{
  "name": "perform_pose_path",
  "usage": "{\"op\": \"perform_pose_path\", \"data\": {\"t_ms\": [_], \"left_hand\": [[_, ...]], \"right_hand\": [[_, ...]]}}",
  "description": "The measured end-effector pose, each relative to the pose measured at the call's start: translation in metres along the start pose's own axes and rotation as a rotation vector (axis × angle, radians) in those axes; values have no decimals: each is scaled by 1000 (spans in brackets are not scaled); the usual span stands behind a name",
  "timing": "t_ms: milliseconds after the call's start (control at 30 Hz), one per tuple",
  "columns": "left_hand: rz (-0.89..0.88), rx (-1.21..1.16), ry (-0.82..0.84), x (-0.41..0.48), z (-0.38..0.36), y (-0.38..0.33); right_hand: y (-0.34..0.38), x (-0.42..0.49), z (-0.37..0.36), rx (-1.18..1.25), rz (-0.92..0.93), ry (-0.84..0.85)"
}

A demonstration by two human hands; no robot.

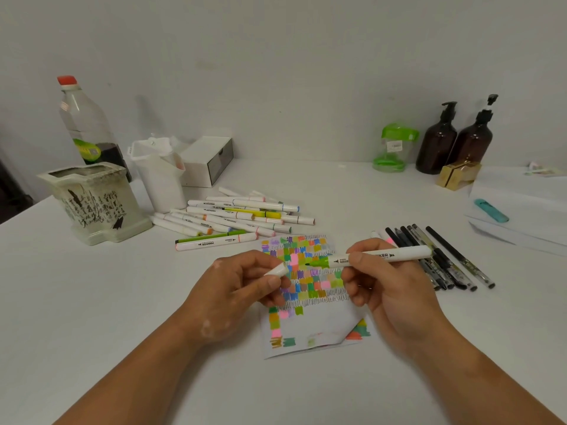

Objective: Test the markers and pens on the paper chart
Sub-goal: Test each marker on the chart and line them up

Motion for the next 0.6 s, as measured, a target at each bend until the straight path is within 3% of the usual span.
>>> {"op": "perform_pose_path", "data": {"t_ms": [433,600], "left_hand": [[-29,59,90,-3,-9,-6],[-51,31,114,-3,-8,-6]], "right_hand": [[-11,-5,-15,-307,7,120],[-12,-4,-17,-251,-22,132]]}}
Point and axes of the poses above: each hand's wrist, its own x-axis towards the middle knuckle, its own z-axis out of the back of the hand, y = z × x, the point moved 2 cm from there along x, towards the middle knuckle, and after that the axes turned 8 degrees about -z, right-handed, at the moved point
